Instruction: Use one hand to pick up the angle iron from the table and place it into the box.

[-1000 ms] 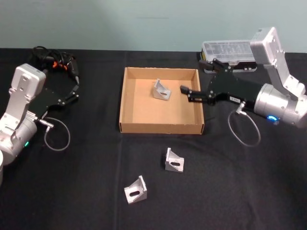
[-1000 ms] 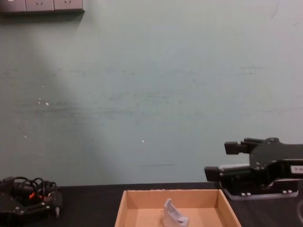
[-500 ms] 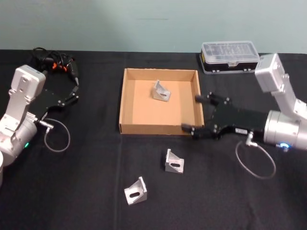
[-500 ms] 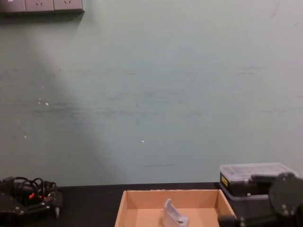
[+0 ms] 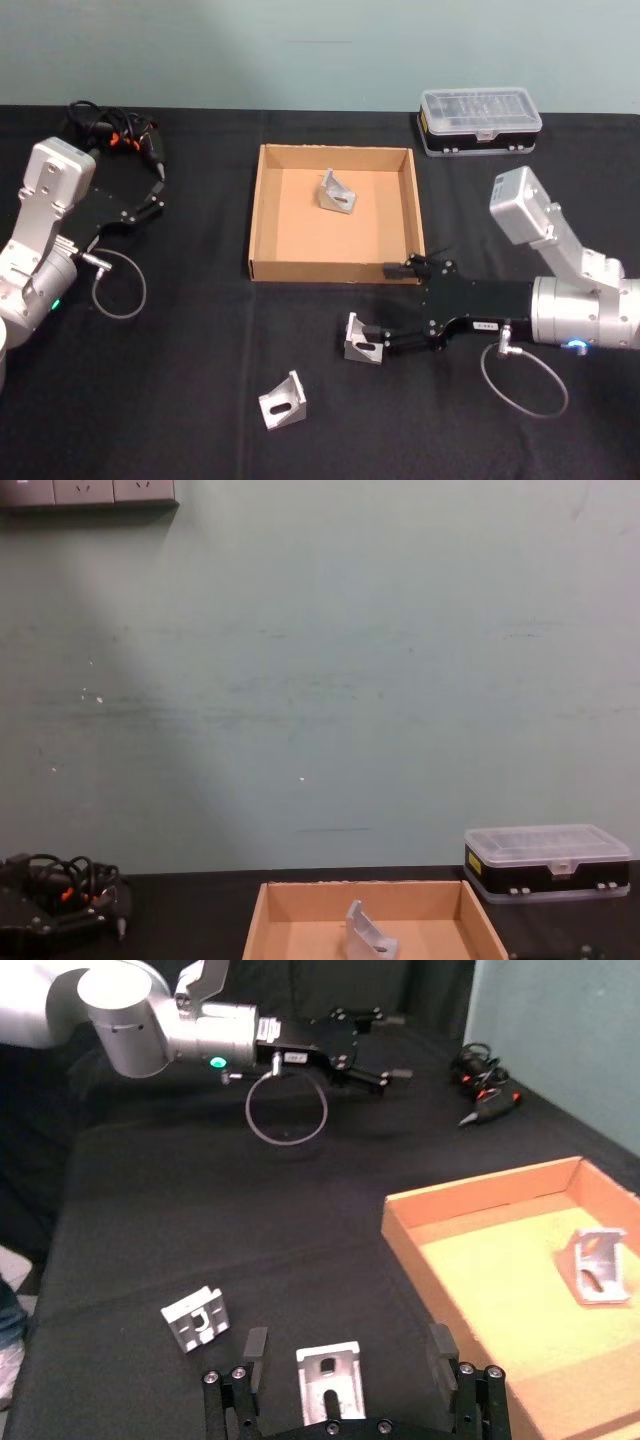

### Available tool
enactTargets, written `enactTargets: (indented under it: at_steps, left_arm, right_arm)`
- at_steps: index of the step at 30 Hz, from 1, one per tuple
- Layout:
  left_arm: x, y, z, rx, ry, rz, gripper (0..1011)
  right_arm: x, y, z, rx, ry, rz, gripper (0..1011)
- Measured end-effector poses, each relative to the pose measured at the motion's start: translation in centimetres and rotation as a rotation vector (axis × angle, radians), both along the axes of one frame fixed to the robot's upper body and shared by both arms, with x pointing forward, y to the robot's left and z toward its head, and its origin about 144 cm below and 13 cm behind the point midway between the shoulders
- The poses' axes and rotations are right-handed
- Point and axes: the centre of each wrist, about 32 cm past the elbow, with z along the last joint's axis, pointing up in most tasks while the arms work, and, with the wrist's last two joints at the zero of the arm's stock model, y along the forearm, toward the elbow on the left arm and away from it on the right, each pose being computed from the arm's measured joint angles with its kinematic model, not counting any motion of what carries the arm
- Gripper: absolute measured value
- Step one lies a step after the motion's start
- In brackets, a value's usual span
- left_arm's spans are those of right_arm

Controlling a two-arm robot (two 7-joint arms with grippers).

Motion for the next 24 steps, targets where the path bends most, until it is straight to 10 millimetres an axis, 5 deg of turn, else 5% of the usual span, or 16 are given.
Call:
enactTargets:
  at_steps: [24]
  left_arm:
    - [0.0, 0.0, 0.0, 0.0, 0.0, 0.0, 1000]
  right_arm:
    - [1.3, 1.3, -2.7, -0.051, 0.066, 0.041, 1004]
